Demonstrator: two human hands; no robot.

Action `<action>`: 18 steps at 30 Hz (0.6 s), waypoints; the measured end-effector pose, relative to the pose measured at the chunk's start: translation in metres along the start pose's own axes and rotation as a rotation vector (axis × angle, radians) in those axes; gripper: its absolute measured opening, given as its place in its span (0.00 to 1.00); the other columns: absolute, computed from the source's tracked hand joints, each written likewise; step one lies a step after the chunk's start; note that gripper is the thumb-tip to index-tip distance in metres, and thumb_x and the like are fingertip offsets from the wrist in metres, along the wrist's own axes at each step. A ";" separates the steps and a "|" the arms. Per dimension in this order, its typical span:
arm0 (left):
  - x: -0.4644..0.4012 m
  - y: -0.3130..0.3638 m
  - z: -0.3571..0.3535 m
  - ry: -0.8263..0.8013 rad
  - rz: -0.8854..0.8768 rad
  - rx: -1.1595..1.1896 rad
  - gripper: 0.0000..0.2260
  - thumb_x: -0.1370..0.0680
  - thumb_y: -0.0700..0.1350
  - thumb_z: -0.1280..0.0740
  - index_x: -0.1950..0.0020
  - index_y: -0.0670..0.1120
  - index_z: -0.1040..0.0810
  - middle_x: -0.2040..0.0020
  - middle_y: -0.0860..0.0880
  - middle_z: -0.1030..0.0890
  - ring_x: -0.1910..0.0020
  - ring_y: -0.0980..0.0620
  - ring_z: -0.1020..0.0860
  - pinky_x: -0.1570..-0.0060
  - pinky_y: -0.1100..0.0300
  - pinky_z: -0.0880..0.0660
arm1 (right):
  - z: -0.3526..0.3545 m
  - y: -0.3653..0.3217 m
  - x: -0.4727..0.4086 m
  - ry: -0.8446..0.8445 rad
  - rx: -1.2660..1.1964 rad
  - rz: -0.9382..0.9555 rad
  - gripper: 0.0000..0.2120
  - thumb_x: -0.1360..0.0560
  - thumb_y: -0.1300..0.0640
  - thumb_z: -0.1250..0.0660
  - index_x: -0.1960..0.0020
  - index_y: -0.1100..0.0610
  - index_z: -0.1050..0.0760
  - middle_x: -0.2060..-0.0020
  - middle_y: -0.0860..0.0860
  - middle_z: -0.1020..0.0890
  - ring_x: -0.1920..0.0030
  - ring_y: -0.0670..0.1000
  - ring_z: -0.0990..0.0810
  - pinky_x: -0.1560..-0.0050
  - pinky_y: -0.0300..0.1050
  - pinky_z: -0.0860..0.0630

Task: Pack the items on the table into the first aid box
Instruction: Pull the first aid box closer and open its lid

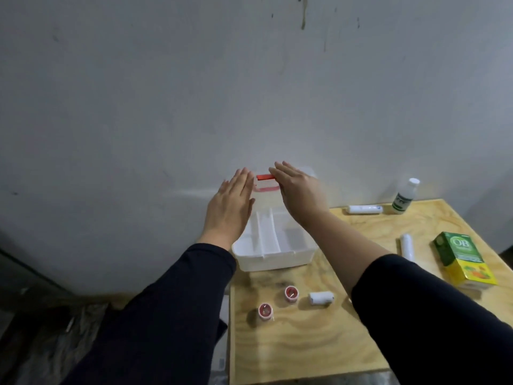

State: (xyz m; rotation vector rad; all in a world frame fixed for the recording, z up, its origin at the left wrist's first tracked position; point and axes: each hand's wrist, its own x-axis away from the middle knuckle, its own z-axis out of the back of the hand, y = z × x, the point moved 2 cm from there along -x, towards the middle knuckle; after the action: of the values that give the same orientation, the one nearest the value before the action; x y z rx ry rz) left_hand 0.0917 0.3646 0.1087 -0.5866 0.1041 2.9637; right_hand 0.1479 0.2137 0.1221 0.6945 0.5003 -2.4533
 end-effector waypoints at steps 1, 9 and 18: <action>-0.004 0.001 0.000 0.016 0.013 -0.003 0.25 0.18 0.43 0.41 0.22 0.40 0.43 0.22 0.43 0.40 0.22 0.46 0.43 0.25 0.53 0.45 | 0.000 0.001 -0.007 0.004 -0.010 -0.007 0.17 0.26 0.67 0.34 0.39 0.56 0.22 0.38 0.53 0.19 0.37 0.54 0.22 0.45 0.55 0.20; -0.037 -0.006 0.006 0.031 0.043 0.034 0.24 0.24 0.29 0.35 0.28 0.38 0.31 0.29 0.42 0.27 0.30 0.44 0.29 0.33 0.53 0.31 | -0.007 0.008 -0.018 0.014 0.006 -0.002 0.17 0.28 0.66 0.30 0.40 0.57 0.22 0.41 0.53 0.18 0.38 0.55 0.20 0.46 0.55 0.19; -0.050 -0.008 0.007 0.032 0.078 0.071 0.22 0.19 0.33 0.43 0.24 0.41 0.36 0.25 0.46 0.33 0.26 0.49 0.35 0.30 0.57 0.36 | -0.022 0.011 0.063 -0.174 0.236 -0.066 0.29 0.23 0.48 0.37 0.27 0.60 0.38 0.26 0.57 0.36 0.25 0.56 0.39 0.27 0.56 0.43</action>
State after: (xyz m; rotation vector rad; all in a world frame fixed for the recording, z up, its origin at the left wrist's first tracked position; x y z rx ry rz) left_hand 0.1364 0.3682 0.1339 -0.6356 0.2398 3.0110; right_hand 0.1170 0.1907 0.0664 0.5559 0.1704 -2.6323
